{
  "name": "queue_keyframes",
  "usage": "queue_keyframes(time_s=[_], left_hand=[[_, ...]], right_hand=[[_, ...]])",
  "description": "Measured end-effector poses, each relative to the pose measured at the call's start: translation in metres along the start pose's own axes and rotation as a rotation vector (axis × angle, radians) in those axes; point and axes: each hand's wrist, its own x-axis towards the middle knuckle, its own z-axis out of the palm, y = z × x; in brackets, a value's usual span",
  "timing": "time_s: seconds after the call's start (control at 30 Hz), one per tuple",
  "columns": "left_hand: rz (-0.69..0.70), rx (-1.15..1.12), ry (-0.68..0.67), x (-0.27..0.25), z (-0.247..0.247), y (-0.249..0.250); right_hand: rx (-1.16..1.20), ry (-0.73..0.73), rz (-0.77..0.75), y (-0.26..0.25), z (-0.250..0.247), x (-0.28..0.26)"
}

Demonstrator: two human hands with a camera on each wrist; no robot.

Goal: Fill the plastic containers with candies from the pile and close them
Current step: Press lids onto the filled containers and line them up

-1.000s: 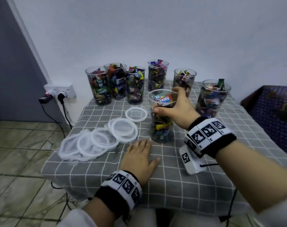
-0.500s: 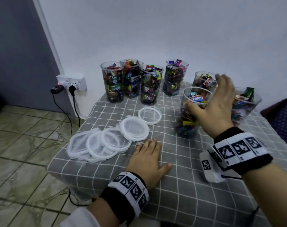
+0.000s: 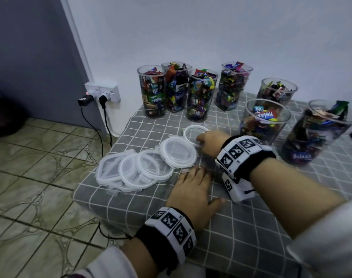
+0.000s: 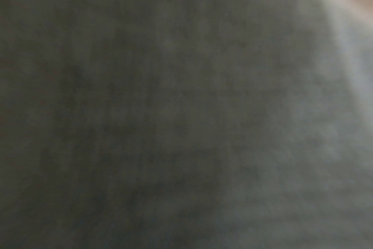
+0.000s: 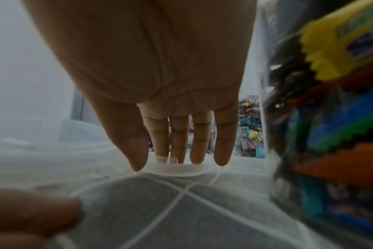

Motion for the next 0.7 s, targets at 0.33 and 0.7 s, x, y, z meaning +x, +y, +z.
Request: queue_keyframes(time_s=[0.33, 0.7], left_hand=[[-0.004, 0.004, -0.031, 0.001, 0.0, -0.001], [0.011, 0.021, -0.053, -0.001, -0.002, -0.001]], right_hand=[[-0.198, 0.142, -0.019, 0.004, -0.004, -0.029], [0.068, 0.822, 0.009, 0.008, -0.054, -0.094]])
